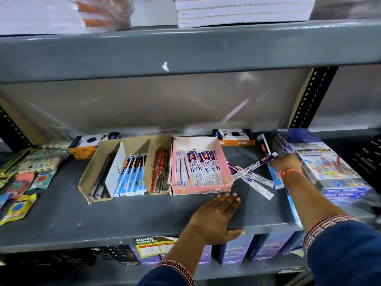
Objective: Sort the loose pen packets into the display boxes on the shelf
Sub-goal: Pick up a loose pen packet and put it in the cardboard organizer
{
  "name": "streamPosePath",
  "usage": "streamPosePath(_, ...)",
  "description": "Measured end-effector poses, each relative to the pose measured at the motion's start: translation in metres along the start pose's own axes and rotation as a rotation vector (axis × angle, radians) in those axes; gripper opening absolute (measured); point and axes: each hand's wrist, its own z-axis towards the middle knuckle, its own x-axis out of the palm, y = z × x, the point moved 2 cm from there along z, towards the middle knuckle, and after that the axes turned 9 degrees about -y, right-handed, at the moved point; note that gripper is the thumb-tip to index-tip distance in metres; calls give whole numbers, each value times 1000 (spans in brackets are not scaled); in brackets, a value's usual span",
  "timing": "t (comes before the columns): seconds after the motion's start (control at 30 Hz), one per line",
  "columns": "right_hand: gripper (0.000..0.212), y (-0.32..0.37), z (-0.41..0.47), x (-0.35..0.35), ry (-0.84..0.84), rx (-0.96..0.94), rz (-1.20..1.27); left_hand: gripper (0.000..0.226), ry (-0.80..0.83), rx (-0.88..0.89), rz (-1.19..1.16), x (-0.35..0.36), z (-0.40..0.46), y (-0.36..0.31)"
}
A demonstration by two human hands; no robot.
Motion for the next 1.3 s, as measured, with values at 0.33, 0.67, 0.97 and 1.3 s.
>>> streamPosePath(0.33,29,19,-9,-16,-225,-223,-85,77,1,-8,19,1,0,0)
streamPosePath(0.67,7,44,-26,-32,-127,-190,611,77,14,-16,-7,2,1,1)
streamPosePath(0.97,21,32,-139,0,442,-54,1032,83,46,-123,-13,-4,-2,-1)
streamPosePath(1.3,20,24,-188,0,573,-77,1052,80,31,-302,-103,-12,-22,4)
